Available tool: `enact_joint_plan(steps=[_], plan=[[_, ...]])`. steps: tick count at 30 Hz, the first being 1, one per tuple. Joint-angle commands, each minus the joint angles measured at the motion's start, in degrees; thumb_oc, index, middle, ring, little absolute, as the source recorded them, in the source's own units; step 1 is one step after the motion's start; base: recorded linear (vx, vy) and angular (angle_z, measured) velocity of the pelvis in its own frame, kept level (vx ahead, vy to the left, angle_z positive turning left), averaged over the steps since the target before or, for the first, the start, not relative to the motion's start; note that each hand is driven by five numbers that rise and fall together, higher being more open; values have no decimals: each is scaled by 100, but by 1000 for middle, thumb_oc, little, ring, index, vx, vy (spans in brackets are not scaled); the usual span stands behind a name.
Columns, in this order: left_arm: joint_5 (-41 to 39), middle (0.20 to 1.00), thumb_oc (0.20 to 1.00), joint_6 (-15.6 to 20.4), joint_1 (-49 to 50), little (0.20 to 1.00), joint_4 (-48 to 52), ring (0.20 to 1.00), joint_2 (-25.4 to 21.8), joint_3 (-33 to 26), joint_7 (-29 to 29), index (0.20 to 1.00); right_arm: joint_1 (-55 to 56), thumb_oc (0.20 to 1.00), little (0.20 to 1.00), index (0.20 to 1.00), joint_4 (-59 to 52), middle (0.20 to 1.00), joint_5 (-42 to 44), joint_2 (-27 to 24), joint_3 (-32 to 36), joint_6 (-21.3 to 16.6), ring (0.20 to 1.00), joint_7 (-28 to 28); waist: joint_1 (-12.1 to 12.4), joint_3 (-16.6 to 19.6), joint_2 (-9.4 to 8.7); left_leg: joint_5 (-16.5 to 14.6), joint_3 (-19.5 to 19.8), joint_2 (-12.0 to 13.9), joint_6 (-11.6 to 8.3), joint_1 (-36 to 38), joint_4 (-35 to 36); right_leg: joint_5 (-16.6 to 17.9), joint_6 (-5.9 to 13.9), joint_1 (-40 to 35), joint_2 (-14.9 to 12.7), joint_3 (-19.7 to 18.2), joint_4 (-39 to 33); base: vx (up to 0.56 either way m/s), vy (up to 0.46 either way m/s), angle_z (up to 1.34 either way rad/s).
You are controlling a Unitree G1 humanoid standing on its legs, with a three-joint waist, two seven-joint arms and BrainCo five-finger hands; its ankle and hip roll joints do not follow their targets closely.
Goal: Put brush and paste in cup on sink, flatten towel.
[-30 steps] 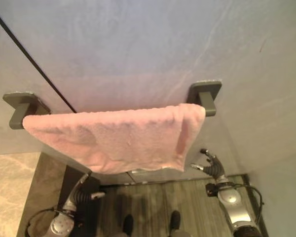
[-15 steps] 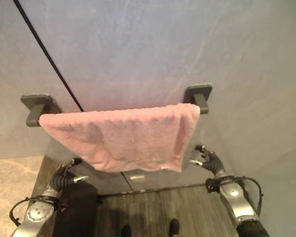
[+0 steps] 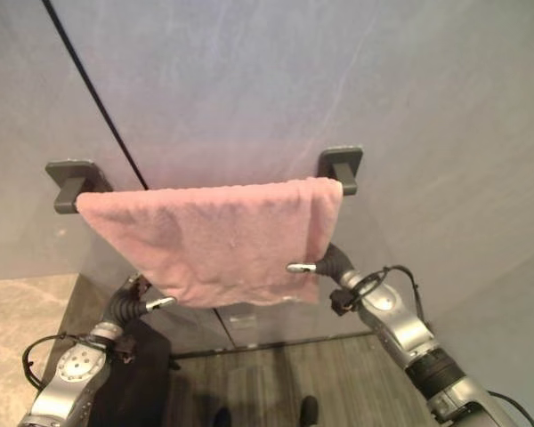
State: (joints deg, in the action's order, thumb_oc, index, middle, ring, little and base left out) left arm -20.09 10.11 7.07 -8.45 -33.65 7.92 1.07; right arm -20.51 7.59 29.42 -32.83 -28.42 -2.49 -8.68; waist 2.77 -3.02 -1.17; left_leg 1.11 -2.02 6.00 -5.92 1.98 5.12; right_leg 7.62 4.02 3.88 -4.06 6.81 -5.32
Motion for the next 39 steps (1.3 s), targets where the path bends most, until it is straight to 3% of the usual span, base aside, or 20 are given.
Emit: enact_joint_plan(steps=[1, 2, 3, 4, 5, 10, 15, 21, 26, 30, 31, 36, 37, 39], plan=[[77, 561, 561, 253, -1011, 561, -173, 561, -106, 375, 139, 561, -644, 1000, 1000, 1000, 188, 1000, -1094, 629, 57, -275, 1000, 526, -90, 357, -126, -91, -81, -231, 185, -63, -12, -445, 442, -324, -424, 75, 168, -16, 10, -16], [77, 489, 489, 257, -1017, 489, -181, 489, -106, 379, 141, 489, -647, 1000, 1000, 1000, 193, 1000, -1096, 632, 57, -278, 1000, 527, -88, 355, -127, -91, -81, -231, 185, -62, -12, -446, 442, -324, -424, 75, 169, -10, 8, -5], [122, 300, 300, 225, -1078, 300, -301, 300, -44, 438, 187, 300, -660, 944, 944, 944, 341, 944, -1200, 756, 34, -254, 944, 577, -94, 364, -128, -93, -85, -230, 189, -53, -12, -452, 440, -329, -423, 73, 174, 0, 0, 0], [170, 200, 200, 207, -1132, 200, -377, 200, 7, 482, 224, 200, -695, 592, 592, 592, 459, 592, -1312, 856, 9, -230, 592, 649, -96, 368, -127, -95, -87, -229, 191, -47, -12, -455, 436, -334, -424, 68, 177, 0, 0, 0], [217, 200, 200, 191, -1179, 200, -460, 200, 70, 559, 246, 200, -736, 200, 200, 200, 614, 200, -1399, 985, -31, -223, 200, 691, -97, 374, -121, -97, -83, -232, 196, -39, -12, -460, 433, -345, -427, 70, 179, 0, 0, 0], [396, 200, 200, 148, -1380, 200, -638, 200, 303, 714, 420, 200, -837, 200, 200, 200, 1042, 200, -1407, 1392, -163, -155, 200, 827, -80, 397, -122, -97, -77, -240, 210, -5, -12, -473, 422, -380, -425, 46, 187, 0, 0, 0], [284, 200, 200, 182, -1429, 200, -276, 200, 328, 593, 471, 200, -832, 200, 200, 200, 590, 200, -1153, 1296, -138, -160, 200, 758, -71, 416, -126, -80, -65, -244, 213, -4, -12, -473, 423, -398, -432, 46, 178, -8, 2, -3], [40, 200, 200, 407, -1207, 200, 1173, 200, 12, -68, 391, 200, -424, 200, 200, 200, -1032, 200, -337, 789, 418, -424, 200, 565, -99, 416, -131, -81, -58, -240, 204, -20, -12, -481, 428, -396, -436, 85, 182, -2, -1, 1], [-64, 200, 200, 550, -490, 200, 2312, 200, 42, -891, 375, 200, -213, 200, 200, 200, -2100, 200, 363, 772, 483, -567, 200, 287, -32, 375, -169, -90, -70, -248, 216, -51, -12, -431, 460, -366, -465, 69, 141, -1, 0, -1], [-46, 200, 200, 563, -139, 200, 2430, 200, 74, -1152, 382, 200, -282, 200, 200, 200, -2063, 200, 599, 843, 258, -482, 200, 169, 47, 338, -193, -87, -62, -250, 217, -76, -12, -414, 462, -349, -470, 60, 122, -7, 0, 0], [86, 200, 200, 566, 176, 200, 2385, 200, 121, -1276, 437, 200, -396, 200, 200, 200, -1807, 200, 342, 986, 64, -412, 200, 232, 179, 293, -211, -84, -36, -256, 222, -96, -12, -400, 464, -357, -477, 87, 103, -14, 0, -4], [-549, 200, 200, 421, 312, 200, 1214, 200, 804, -793, 465, 200, -316, 200, 200, 200, -600, 200, -398, 1452, -284, -270, 200, 392, 345, 224, -244, -64, 35, -275, 239, -152, -34, -401, 451, -380, -501, 183, 89, -12, -2, 3], [316, 200, 200, 332, 35, 200, 625, 200, 559, -304, 545, 200, -122, 200, 200, 200, -296, 200, -862, 1418, -188, -304, 200, 578, 352, 195, -235, -65, 69, -278, 245, -161, -57, -432, 441, -402, -497, 220, 110, -16, -4, 4], [343, 200, 200, 389, 14, 200, 892, 200, 491, -202, 412, 200, 377, 200, 200, 200, -712, 200, -700, 1263, 189, -425, 200, 548, 283, 200, -232, -74, 79, -276, 243, -153, -57, -471, 455, -420, -497, 257, 144, 19, 12, 6]])
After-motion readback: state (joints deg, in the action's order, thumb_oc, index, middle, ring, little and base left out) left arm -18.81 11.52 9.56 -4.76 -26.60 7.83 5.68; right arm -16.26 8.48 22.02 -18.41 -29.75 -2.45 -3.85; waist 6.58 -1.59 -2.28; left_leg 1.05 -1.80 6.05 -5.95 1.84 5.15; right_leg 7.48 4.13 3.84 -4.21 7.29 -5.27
